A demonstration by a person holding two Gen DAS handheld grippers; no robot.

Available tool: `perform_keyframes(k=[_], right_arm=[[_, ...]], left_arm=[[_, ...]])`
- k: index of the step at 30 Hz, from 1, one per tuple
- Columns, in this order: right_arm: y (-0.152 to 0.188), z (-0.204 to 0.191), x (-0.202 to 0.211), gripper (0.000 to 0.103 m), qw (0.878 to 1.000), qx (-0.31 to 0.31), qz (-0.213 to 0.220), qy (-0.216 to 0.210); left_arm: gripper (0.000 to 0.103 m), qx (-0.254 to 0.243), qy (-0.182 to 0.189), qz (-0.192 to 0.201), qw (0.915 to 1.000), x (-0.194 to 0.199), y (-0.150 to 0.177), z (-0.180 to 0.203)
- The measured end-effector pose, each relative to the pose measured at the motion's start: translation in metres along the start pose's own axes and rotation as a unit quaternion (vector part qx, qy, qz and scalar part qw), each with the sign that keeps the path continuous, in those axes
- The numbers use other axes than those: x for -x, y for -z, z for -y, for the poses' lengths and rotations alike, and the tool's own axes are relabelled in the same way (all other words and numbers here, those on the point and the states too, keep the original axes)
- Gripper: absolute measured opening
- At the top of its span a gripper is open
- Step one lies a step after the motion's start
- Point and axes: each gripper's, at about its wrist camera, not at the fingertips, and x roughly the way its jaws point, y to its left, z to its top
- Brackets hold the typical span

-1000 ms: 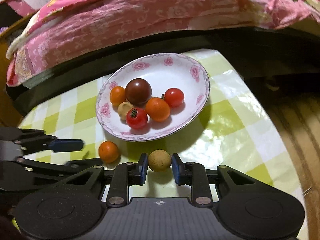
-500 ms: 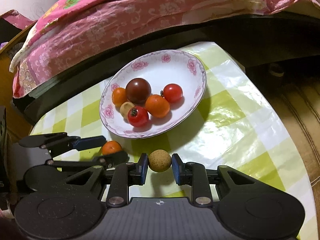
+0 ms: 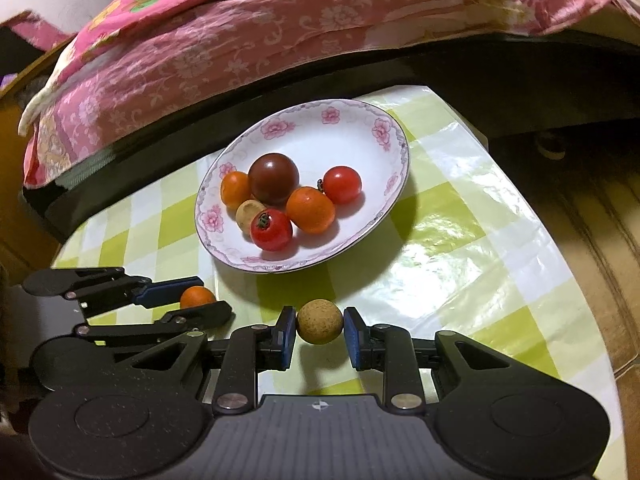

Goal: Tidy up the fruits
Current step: 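Grasp the brown fruit with the right tool while the left tool grasps the tangerine, then carry the brown fruit and tangerine over the white plate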

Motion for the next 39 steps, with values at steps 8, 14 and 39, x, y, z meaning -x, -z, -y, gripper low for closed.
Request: perform_keyframes(k=[8,14,39], right_arm=[[0.004,-0.008,-0.006,0.023,0.999,0.042,-0.007,0.020],[0.007,-0.010,-0.008,0.024,0.998,0.057,-0.011,0.024],[-0.012,-0.001,0.007,0.022,1.000,-0.004,0.021,-0.015]], left_arm=[[0.039,-0.023,-0.006,0.001,0.9997,0.003,0.006,0.003],[0.046,-0.037,-0.013,0.013,0.9991,0.006,0.013,0.002],[0.037,0.003,0.006,0.046,0.9989,0.019,-0.011,-0.003]])
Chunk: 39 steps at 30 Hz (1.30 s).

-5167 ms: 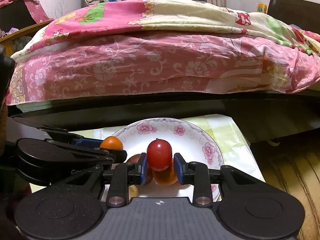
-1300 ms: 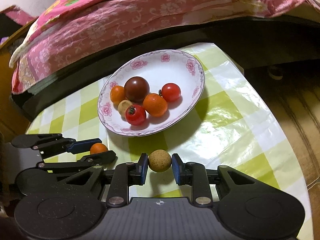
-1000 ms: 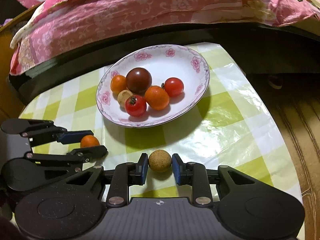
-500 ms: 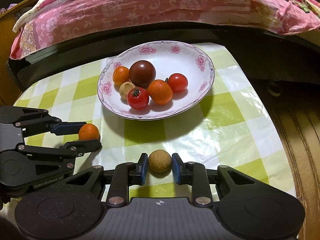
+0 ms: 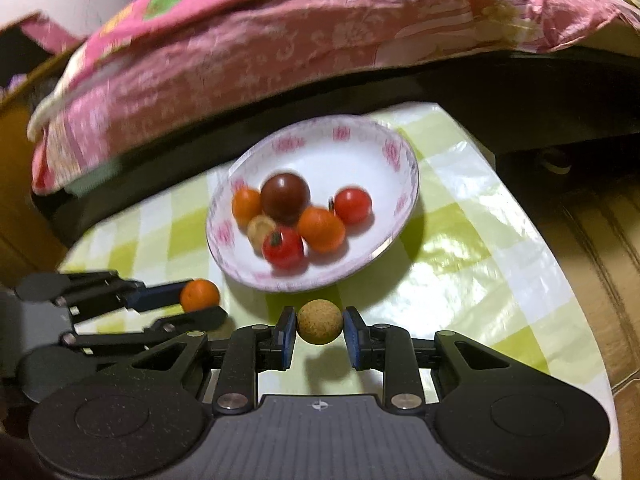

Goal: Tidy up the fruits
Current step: 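Carry the brown fruit and tangerine over the white plate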

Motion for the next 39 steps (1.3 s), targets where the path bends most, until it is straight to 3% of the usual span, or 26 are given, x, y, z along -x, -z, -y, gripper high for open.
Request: perform_keyframes(k=[10,22,39], right_arm=[[-0.029,0.002,0.003,0.022,0.999,-0.005,0.041,0.002],[-0.073,0.012,-0.029,0.022,0.998,-0.002,0.061,0.010],[-0.087,0.013,-0.057,0.023,0.998,0.014,0.066,0.015]], left_arm=[[0.037,0.021,-0.011,0.022,0.9995,-0.008,-0.031,-0.010],[0.037,0.032,-0.023,0.033,0.9987,-0.042,-0.065,-0.027],[0.037,0.018,-0.023,0.040,0.9988,-0.064,-0.084,-0.028]])
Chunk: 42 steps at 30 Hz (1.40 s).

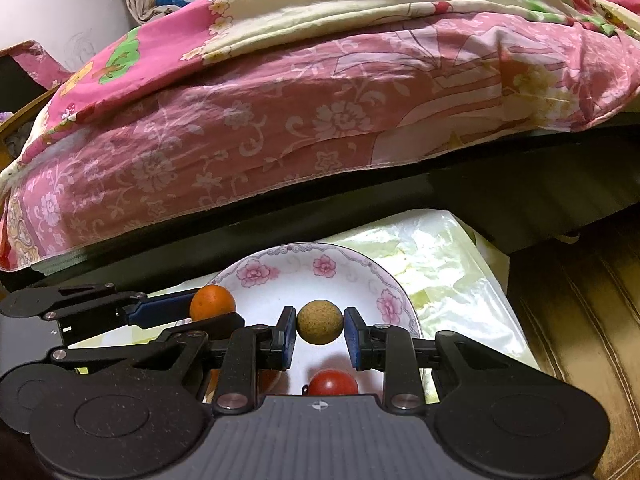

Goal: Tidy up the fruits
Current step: 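Carry the brown fruit and tangerine over the white plate, then open the right tool over the plate while the left tool releases the tangerine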

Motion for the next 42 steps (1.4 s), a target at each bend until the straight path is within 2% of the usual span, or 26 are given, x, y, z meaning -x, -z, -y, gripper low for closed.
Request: perform_keyframes(k=[14,31,37,42], right_arm=[[-0.003,0.007,-0.015,0.026,1.000,-0.001,-0.007,0.006],[-0.005,0.010,-0.008,0.027,1.000,-0.010,0.005,0.011],[-0.003,0.011,0.003,0.027,1.000,-0.016,0.009,0.019],[0.000,0.005,0.026,0.027,0.999,-0.020,0.017,0.021]], left_arm=[[0.037,-0.001,0.002,-0.013,0.9999,-0.014,-0.003,-0.003],[0.038,0.001,-0.002,-0.020,0.9998,-0.015,-0.006,-0.002],[0.038,0.008,-0.012,-0.013,0.9998,0.000,-0.009,-0.006],[0.039,0.018,-0.020,0.001,0.9996,0.030,-0.010,-0.009]])
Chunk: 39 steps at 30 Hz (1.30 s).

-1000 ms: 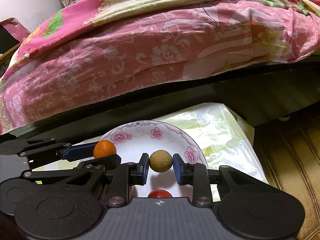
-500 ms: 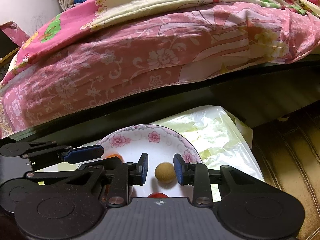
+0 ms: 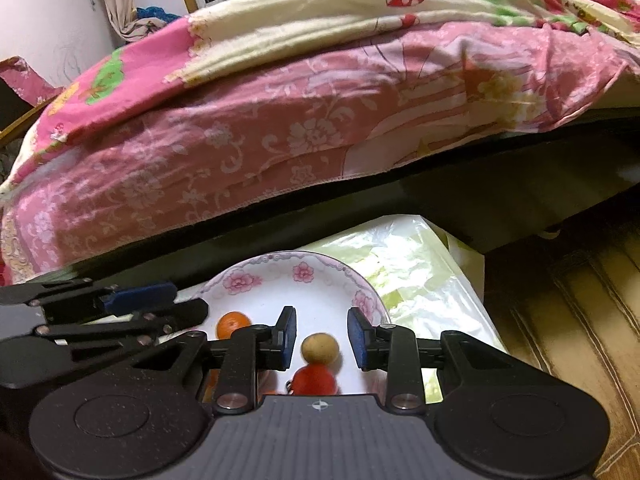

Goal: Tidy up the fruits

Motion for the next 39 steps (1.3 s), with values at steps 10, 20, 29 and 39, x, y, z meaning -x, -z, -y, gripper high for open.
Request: perform_keyframes(k=[10,20,29,39], right_arm=[[0.021,-0.023,0.047,0.029,1.000,0.012,0.004,0.004],[0.067,-0.035,0.084,0.032,1.000,-0.012,-0.012,0.016],[0.108,-0.041,0.118,0.034,0.999,-0.032,-0.024,0.029],[0.148,-0.058,0.140,0.035,0.998,-0.033,-0.048,0.030]], left_arm=[[0.046,0.009,0.000,-0.005,0.9999,0.048,0.025,0.010],[0.062,0.026,-0.001,-0.017,0.9995,0.085,0.061,0.023],[0.076,0.023,-0.014,-0.043,0.9987,0.113,0.106,0.037],[0.093,0.006,-0.030,-0.058,0.9978,0.139,0.143,0.056]])
